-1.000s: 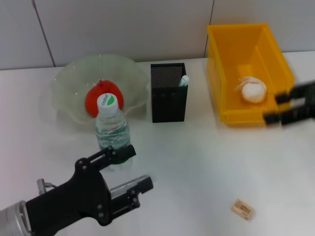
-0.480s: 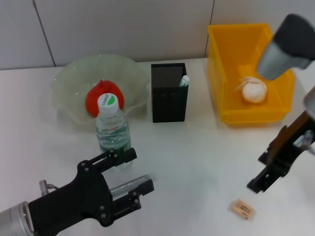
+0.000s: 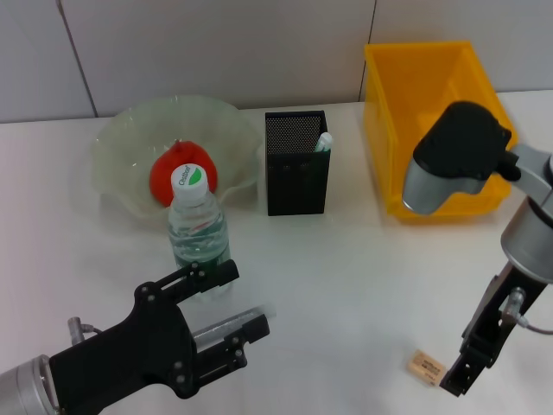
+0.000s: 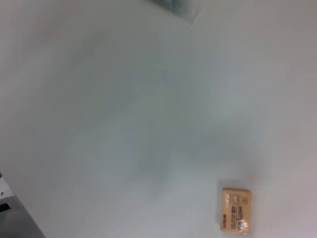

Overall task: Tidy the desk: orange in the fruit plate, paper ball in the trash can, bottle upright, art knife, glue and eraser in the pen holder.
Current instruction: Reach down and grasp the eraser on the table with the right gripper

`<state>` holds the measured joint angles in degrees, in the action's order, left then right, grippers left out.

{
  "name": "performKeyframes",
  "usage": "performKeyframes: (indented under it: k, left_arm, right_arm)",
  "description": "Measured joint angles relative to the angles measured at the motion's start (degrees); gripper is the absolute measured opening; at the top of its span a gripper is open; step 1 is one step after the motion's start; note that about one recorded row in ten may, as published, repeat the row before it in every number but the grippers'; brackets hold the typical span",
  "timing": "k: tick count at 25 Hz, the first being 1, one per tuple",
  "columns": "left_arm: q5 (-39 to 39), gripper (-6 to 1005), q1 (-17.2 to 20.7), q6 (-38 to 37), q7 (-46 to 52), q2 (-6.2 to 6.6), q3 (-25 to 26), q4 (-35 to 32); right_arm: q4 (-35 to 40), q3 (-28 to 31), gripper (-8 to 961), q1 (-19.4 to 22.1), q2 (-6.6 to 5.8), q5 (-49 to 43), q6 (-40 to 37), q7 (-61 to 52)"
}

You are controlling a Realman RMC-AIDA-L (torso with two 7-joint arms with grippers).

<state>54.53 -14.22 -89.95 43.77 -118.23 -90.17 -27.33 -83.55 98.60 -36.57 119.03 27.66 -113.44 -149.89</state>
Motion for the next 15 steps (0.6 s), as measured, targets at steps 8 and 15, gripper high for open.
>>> performKeyframes:
  k: [8, 15]
  left_arm:
    - [0.1, 685, -0.3, 0.0, 0.0, 0.02, 0.0, 0.0]
    - [0.2, 685, -0.2, -0.3, 0.0, 0.36, -0.3, 0.0]
  right_arm:
    - [2.8, -3.9, 767, 2.2, 0.23, -1.5, 6.8, -0.5]
    - [3.1, -6.2, 760, 3.3, 0.24, -1.5, 9.3, -0.3]
